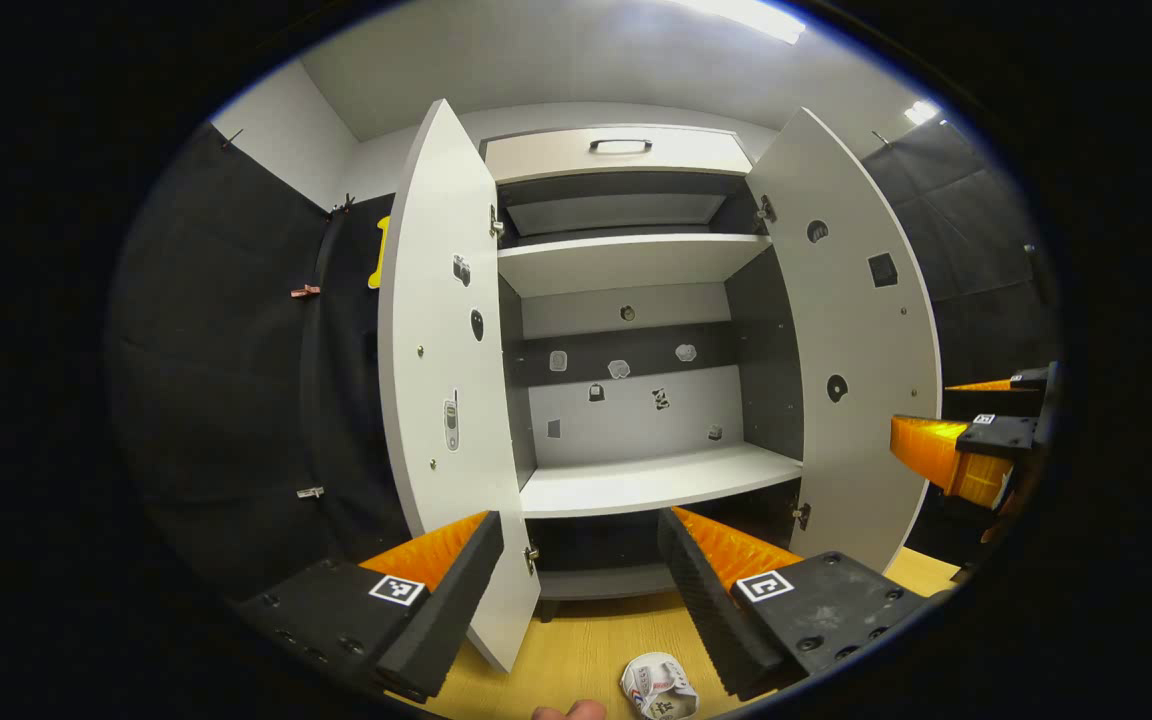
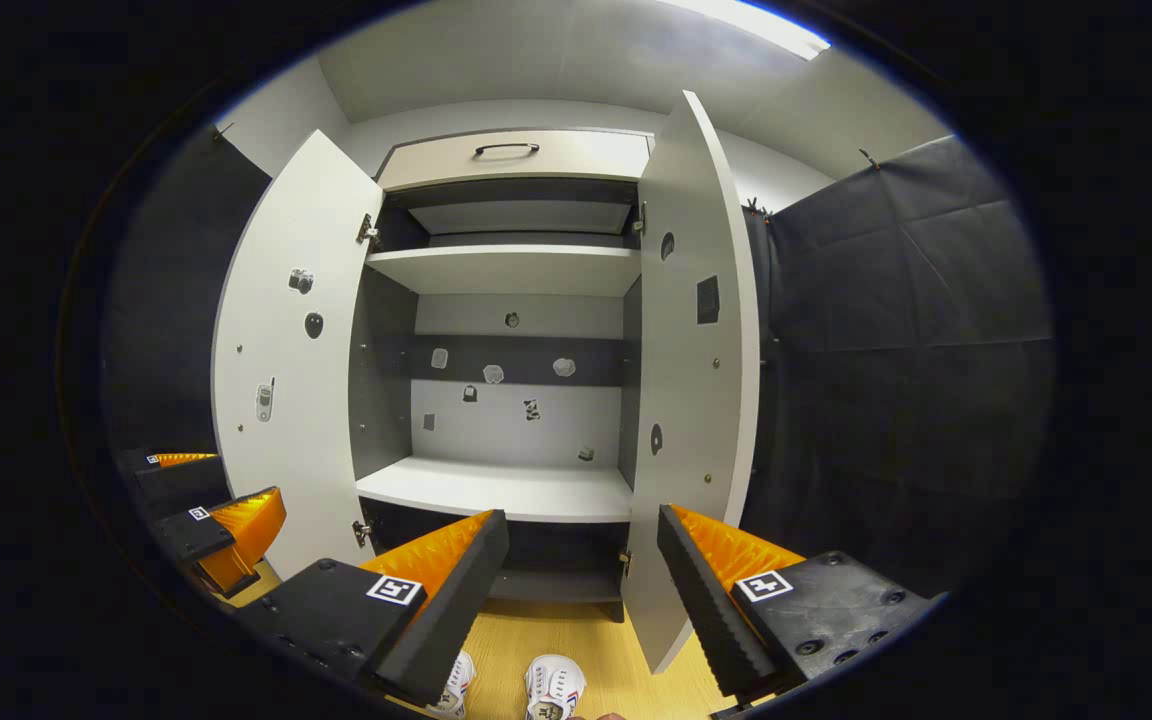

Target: Grab one shoe with the right hand and put it into the shoe cabinet, grab the other shoe with the left hand and put it into the shoe cabinet; then close the right door with the right hand and the left door with the left hand.

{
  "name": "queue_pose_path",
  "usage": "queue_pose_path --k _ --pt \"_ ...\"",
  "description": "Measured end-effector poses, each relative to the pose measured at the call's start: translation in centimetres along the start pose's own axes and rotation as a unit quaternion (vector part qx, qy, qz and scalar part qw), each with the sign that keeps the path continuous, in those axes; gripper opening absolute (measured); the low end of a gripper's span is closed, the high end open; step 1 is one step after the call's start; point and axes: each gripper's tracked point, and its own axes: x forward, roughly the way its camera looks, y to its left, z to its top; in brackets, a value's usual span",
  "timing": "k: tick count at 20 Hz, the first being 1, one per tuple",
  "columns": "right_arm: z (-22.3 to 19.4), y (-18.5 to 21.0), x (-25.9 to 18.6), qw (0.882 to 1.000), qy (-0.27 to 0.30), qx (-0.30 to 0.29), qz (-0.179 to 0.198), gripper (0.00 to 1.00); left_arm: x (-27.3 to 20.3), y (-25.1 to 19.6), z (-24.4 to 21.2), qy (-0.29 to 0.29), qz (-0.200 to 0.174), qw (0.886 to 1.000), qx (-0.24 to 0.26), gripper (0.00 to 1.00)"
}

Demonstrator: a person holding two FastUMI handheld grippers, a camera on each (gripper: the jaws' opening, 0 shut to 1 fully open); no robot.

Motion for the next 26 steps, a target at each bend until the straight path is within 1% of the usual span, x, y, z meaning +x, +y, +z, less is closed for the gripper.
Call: queue_pose_path --k 3,5,9,11,14,18,20,23,26 --pt "-2.1 0.9 -0.5 1.0 0.019 0.005 0.009 0.98 -0.1 0.7 -0.2 0.0 0.006 1.0 -0.003 0.97" --pt "-4.2 1.9 -1.0 0.999 0.037 0.011 0.021 0.98 -0.1 1.2 -0.5 0.002 0.011 1.0 -0.003 0.97" --pt "-10.9 4.2 -2.1 0.993 0.101 0.021 0.057 0.98 0.0 2.1 -1.0 0.004 0.02 1.0 0.003 0.97" --pt "-14.6 4.8 -2.7 0.988 0.135 0.031 0.064 0.98 0.2 2.4 -1.4 0.007 0.022 1.0 0.007 0.97" --pt "-20.7 5.0 -3.5 0.977 0.192 0.057 0.067 0.98 0.6 2.5 -2.0 0.013 0.022 1.0 0.004 0.97" --pt "-28.7 4.9 -4.2 0.957 0.268 0.089 0.066 0.98 1.2 2.3 -3.1 0.02 0.017 1.0 0.007 0.97" --pt "-32.5 4.6 -4.2 0.947 0.301 0.097 0.06 0.97 1.4 2.1 -3.7 0.025 0.014 1.0 0.009 0.97" --pt "-37.2 4.7 -3.9 0.932 0.341 0.115 0.049 0.97 1.7 2.0 -4.8 0.038 0.009 0.999 0.012 0.97" --pt "-41.1 5.1 -3.2 0.924 0.362 0.118 0.041 0.85 2.0 2.2 -5.8 0.047 0.007 0.999 0.018 0.97"
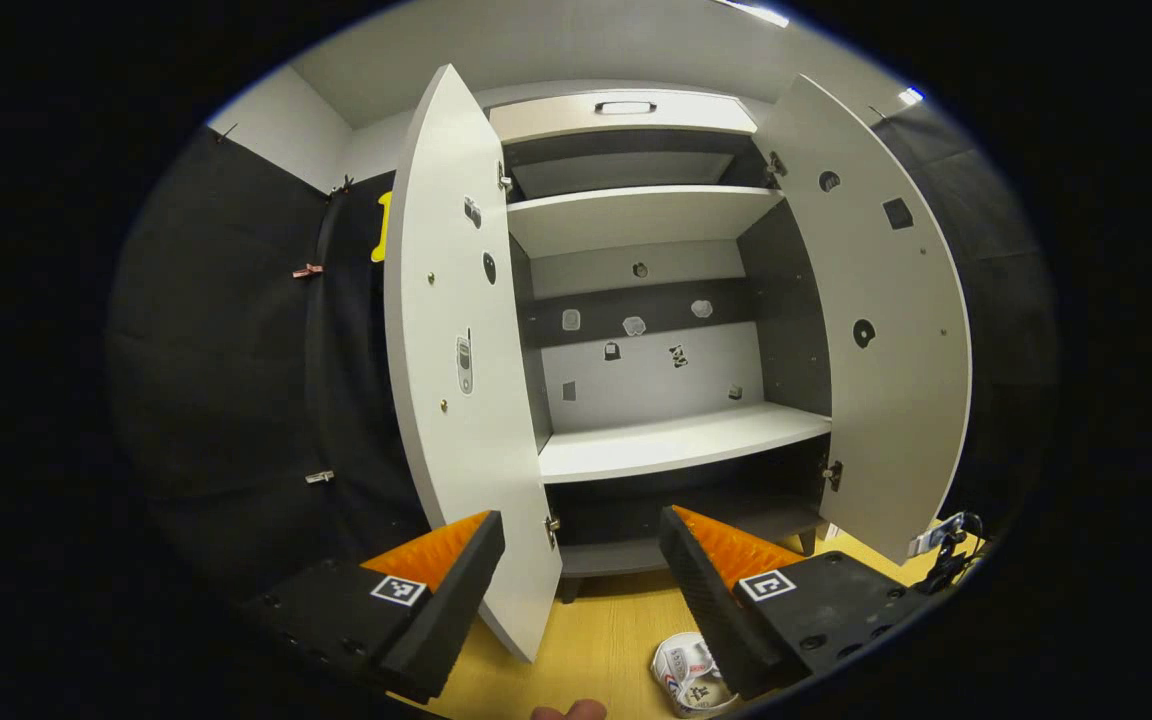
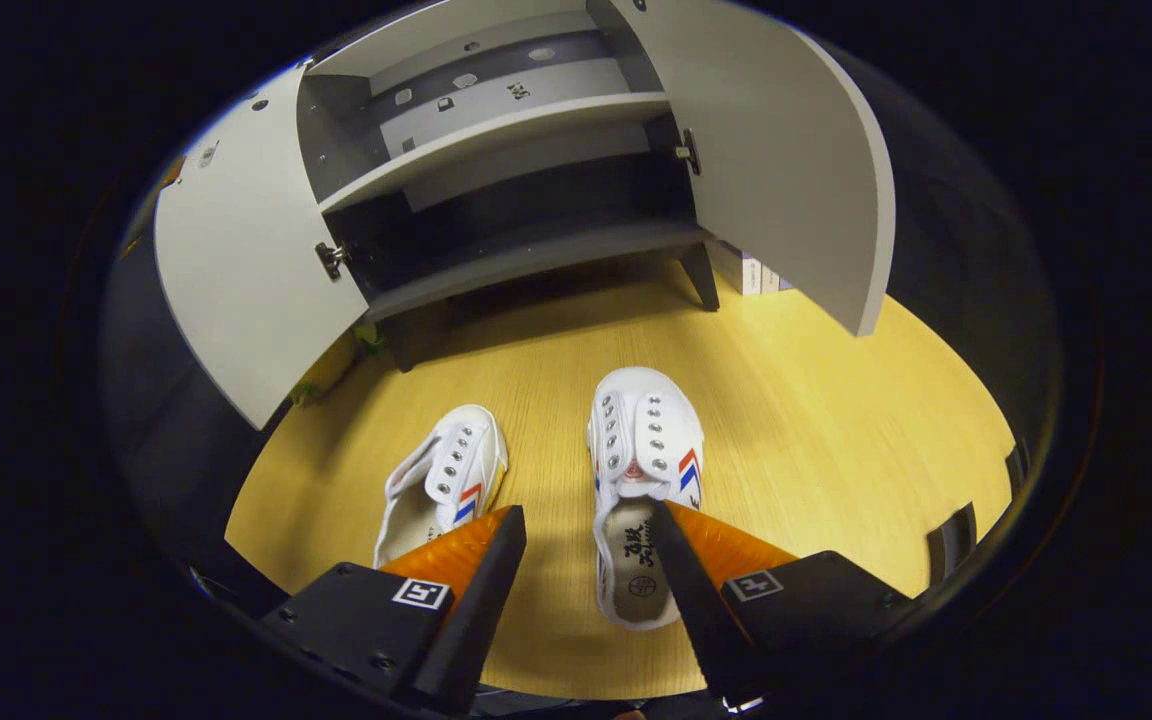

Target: Grab one shoe with the right hand and put it into the shoe cabinet, grab the other shoe with the left hand and put it into the shoe cabinet; then close the right door with the right hand and the left door with the left hand.

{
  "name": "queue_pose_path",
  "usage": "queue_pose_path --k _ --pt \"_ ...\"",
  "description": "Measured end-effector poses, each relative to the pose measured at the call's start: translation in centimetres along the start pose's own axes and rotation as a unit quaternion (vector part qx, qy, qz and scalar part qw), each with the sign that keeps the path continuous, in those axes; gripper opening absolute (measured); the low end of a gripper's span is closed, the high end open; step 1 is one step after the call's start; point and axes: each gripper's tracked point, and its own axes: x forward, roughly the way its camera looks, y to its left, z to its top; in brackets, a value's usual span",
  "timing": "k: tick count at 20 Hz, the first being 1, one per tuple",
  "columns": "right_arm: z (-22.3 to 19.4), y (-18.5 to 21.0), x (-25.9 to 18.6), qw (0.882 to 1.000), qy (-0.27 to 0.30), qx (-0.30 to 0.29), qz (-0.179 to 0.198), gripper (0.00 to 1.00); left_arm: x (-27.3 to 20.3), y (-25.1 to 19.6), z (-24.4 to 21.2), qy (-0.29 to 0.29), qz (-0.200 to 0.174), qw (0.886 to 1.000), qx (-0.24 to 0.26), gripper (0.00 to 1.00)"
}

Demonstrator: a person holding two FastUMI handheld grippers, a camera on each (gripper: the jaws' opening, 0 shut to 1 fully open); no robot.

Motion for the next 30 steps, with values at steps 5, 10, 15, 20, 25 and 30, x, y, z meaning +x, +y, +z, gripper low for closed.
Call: queue_pose_path --k 5,10,15,20,25,30 --pt "-0.7 0.1 3.8 1.0 -0.009 0.005 -0.014 0.76 0.5 0.6 -1.7 0.017 0.003 1.0 0.004 0.97" --pt "-0.8 -0.6 3.9 0.999 -0.017 0.022 -0.042 0.59 0.3 1.0 -2.2 0.024 0.005 1.0 0.003 0.97" --pt "-1.2 -0.3 3.7 0.998 0.002 0.036 -0.042 0.59 0.0 1.2 -2.4 0.024 0.001 1.0 0.002 0.97" --pt "0.3 -0.3 5.7 0.997 -0.051 0.011 -0.049 0.59 -0.5 1.3 -2.5 0.021 0.0 1.0 0.009 0.97" --pt "1.9 -2.2 7.5 0.993 -0.078 0.009 -0.087 0.19 -1.0 1.7 -3.9 0.032 0.003 0.999 0.008 0.97" --pt "3.1 -2.5 10.0 0.994 -0.07 0.004 -0.08 0.17 -0.8 1.8 -5.1 0.046 0.006 0.999 0.005 0.97"
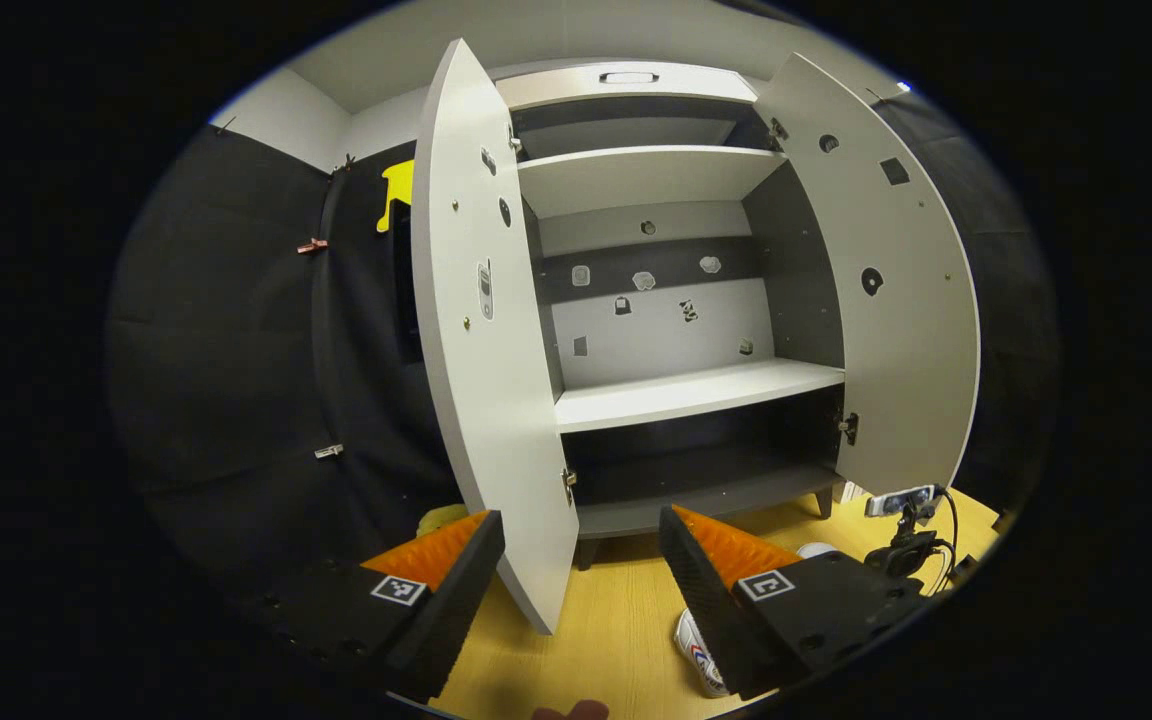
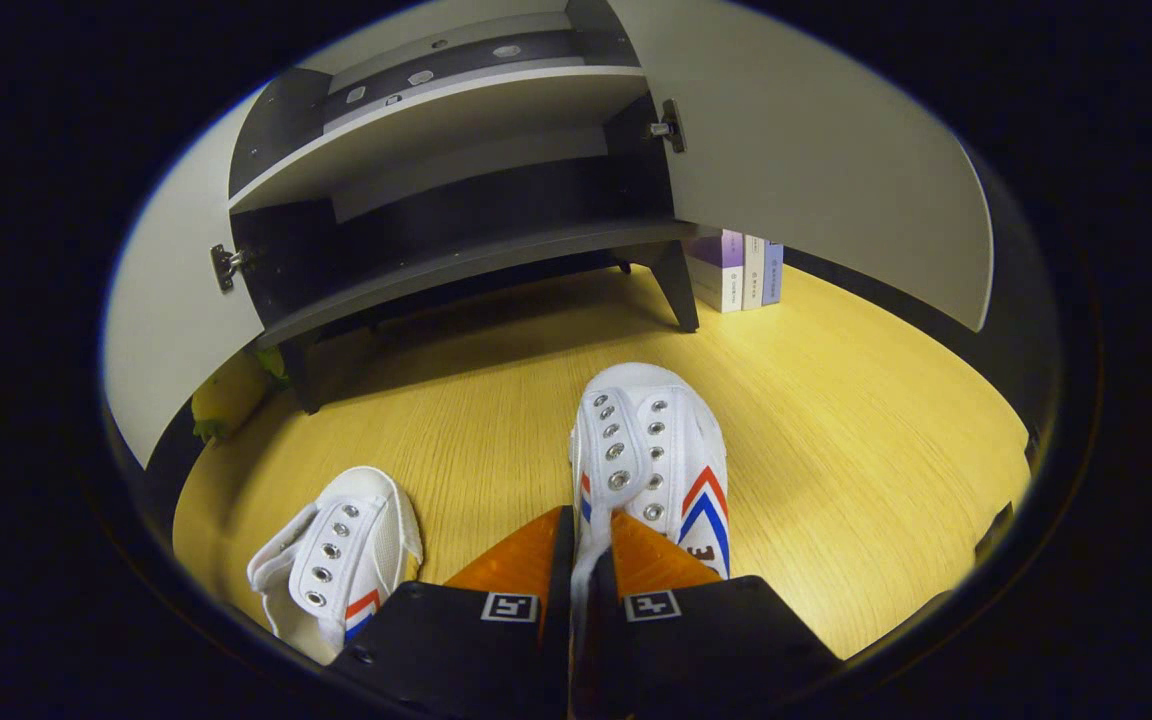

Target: Grab one shoe with the right hand and put it into the shoe cabinet, grab the other shoe with the left hand and put it into the shoe cabinet; then close the right door with the right hand and the left door with the left hand.

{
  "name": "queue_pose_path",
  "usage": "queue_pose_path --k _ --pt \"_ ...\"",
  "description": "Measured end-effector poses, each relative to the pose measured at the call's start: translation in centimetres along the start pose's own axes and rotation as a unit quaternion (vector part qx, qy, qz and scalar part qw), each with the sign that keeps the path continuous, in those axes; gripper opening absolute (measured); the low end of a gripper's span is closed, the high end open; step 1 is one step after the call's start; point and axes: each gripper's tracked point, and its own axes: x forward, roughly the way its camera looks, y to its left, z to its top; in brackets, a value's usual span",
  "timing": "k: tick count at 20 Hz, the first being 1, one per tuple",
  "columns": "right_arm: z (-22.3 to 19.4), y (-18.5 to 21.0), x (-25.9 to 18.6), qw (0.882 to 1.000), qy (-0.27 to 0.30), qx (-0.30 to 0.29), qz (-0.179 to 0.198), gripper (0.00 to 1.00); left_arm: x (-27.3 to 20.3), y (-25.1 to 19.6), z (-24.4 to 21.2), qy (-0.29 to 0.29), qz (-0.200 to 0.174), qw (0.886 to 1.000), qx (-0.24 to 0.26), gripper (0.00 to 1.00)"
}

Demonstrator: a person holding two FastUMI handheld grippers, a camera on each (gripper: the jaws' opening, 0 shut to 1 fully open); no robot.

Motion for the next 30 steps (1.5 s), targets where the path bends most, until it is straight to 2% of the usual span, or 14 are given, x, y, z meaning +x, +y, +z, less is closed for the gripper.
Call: queue_pose_path --k 1,3,9,16,20,25,30 --pt "-0.2 0.1 -0.5 1.0 0.007 0.0 0.002 0.17 0.1 0.0 -0.2 0.002 0.0 1.0 0.001 0.97" --pt "0.3 -0.1 -0.3 1.0 0.016 -0.001 0.009 0.06 0.3 -0.2 -0.5 0.005 0.0 1.0 0.003 0.97" --pt "3.8 0.6 -3.1 0.998 -0.015 -0.011 0.055 0.05 1.1 -0.6 -0.8 0.011 -0.003 1.0 0.006 0.96" --pt "9.1 1.6 -8.5 0.996 -0.042 0.005 0.082 0.05 1.3 -0.7 0.0 0.007 -0.006 1.0 -0.003 0.96" --pt "14.3 3.7 -13.0 0.992 -0.066 -0.007 0.104 0.05 1.0 -0.3 0.4 0.006 -0.009 1.0 -0.013 0.96" --pt "23.1 8.3 -17.7 0.984 -0.116 -0.028 0.134 0.05 0.6 0.3 1.6 -0.004 -0.012 0.999 -0.031 0.96" --pt "32.1 12.7 -18.5 0.973 -0.169 -0.032 0.153 0.05 0.2 0.4 2.5 -0.015 -0.023 0.999 -0.043 0.96"
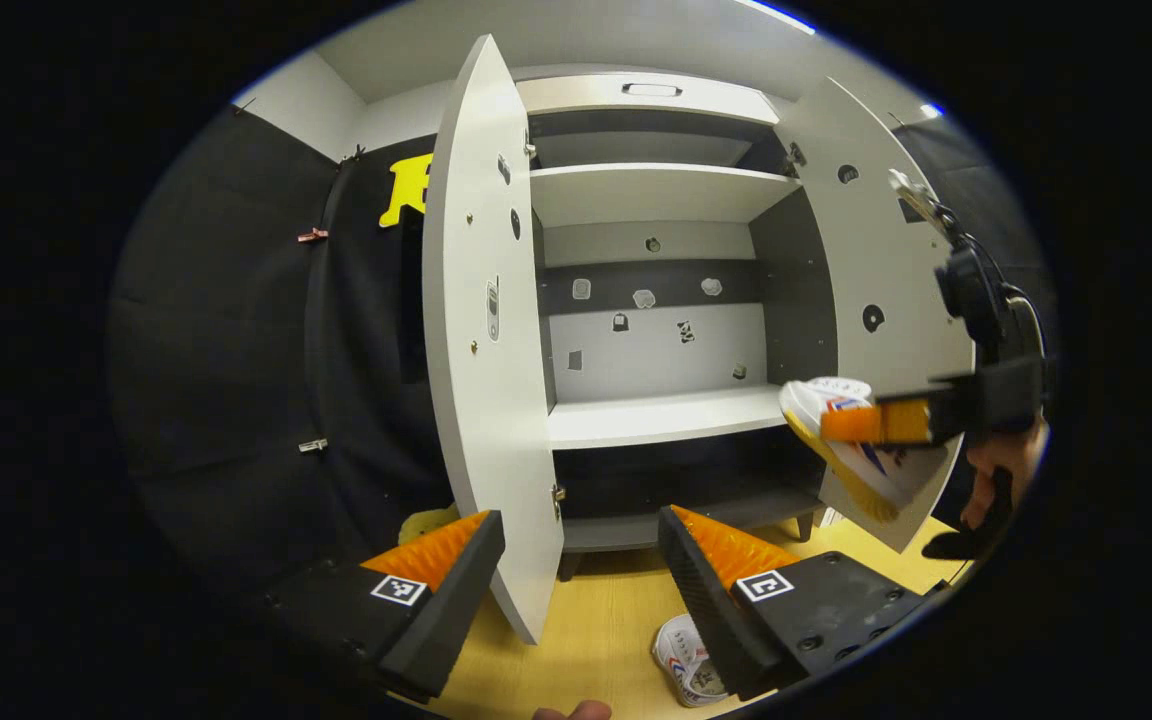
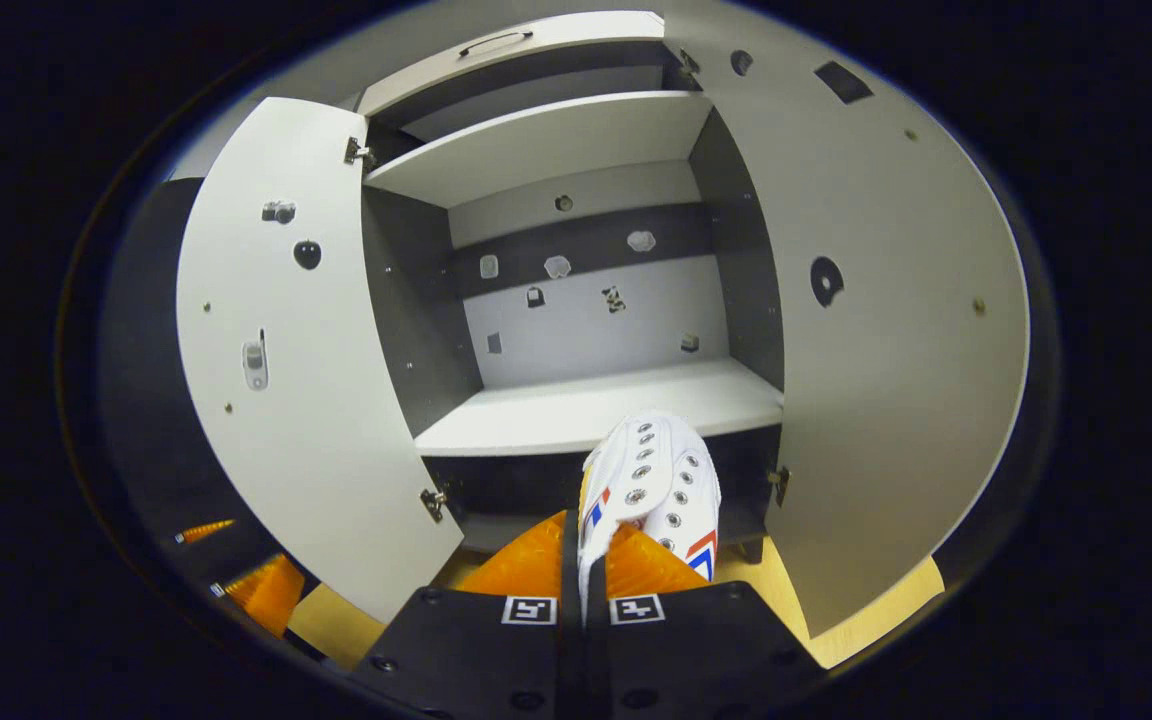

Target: Grab one shoe with the right hand and put it into the shoe cabinet, grab the other shoe with the left hand and put it into the shoe cabinet; then close the right door with the right hand and the left door with the left hand.

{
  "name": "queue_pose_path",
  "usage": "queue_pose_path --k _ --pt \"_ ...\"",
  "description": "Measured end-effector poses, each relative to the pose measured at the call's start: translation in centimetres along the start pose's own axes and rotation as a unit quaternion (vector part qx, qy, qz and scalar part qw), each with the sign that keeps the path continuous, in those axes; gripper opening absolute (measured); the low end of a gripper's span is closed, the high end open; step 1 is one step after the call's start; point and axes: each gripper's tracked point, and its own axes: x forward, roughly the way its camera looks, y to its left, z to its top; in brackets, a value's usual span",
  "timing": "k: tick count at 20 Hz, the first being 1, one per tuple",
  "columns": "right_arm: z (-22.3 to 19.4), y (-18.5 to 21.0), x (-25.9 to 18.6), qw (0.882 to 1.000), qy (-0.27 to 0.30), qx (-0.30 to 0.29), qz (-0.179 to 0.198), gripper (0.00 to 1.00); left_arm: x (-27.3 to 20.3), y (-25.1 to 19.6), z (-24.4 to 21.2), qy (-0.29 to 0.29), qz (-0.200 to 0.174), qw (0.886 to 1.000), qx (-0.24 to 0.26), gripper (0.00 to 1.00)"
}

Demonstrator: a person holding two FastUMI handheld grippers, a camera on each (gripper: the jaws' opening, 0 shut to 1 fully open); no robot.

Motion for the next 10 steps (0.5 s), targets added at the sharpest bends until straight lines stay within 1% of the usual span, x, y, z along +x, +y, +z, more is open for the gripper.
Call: queue_pose_path --k 2,5,8,10 --pt "3.0 1.0 2.0 1.0 -0.015 -0.005 0.008 0.05 -0.1 0.2 -0.1 0.002 -0.002 1.0 -0.011 0.96" --pt "6.8 1.5 6.0 0.999 -0.031 -0.034 0.008 0.04 -0.4 0.6 -0.5 0.004 0.0 1.0 -0.015 0.96" --pt "8.7 1.1 10.7 0.998 -0.023 -0.053 0.001 0.05 -0.6 0.7 -0.9 0.007 0.002 1.0 -0.016 0.96" --pt "8.9 0.2 14.1 0.998 -0.005 -0.07 -0.006 0.05 -0.8 0.7 -1.1 0.009 0.0 1.0 -0.016 0.96"
